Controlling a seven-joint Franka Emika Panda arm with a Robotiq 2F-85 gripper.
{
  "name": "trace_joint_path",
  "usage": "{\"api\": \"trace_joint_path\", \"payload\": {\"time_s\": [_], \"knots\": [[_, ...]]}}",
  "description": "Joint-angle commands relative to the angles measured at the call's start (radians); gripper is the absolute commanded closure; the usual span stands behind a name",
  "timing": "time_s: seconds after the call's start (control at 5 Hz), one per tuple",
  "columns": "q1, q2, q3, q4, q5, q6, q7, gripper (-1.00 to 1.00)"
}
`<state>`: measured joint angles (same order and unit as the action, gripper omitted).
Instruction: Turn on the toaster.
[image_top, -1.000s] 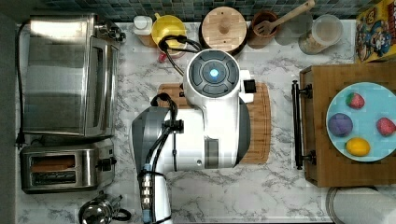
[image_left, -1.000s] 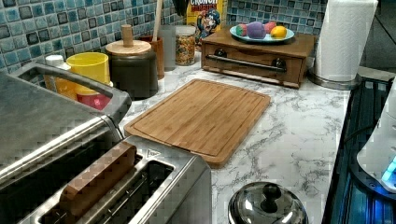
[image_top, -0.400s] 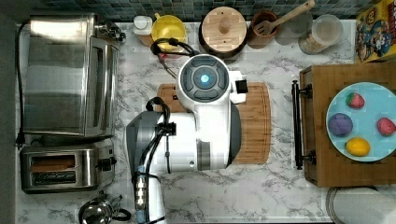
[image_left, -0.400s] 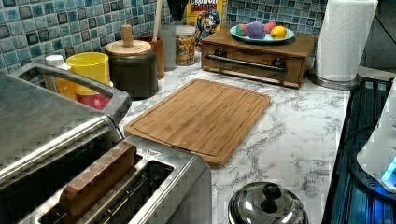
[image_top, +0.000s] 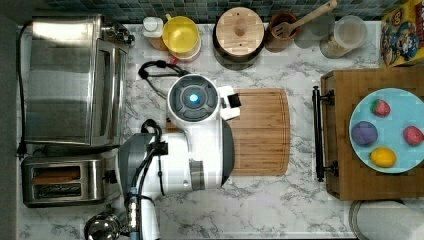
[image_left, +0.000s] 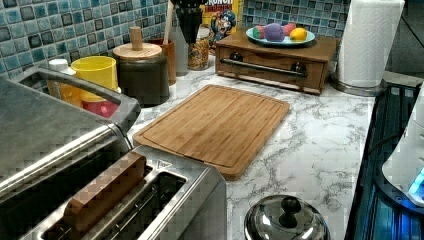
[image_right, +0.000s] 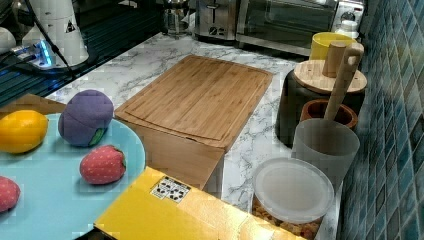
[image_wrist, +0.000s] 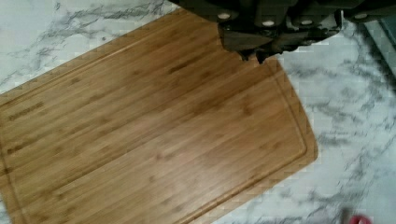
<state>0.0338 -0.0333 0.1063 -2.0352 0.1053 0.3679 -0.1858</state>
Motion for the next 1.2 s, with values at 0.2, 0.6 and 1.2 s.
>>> {"api": "trace_joint_path", "payload": {"time_s": [0.2, 0.6, 1.2], "knots": [[0.099, -0.144, 0.118, -0.118, 0.099, 0.133, -0.137, 1.00], [0.150, -0.222, 0.201, -0.205, 0.148, 0.104, -0.143, 1.00], [0.218, -0.205, 0.262, -0.274, 0.216, 0.093, -0.151, 1.00]]}}
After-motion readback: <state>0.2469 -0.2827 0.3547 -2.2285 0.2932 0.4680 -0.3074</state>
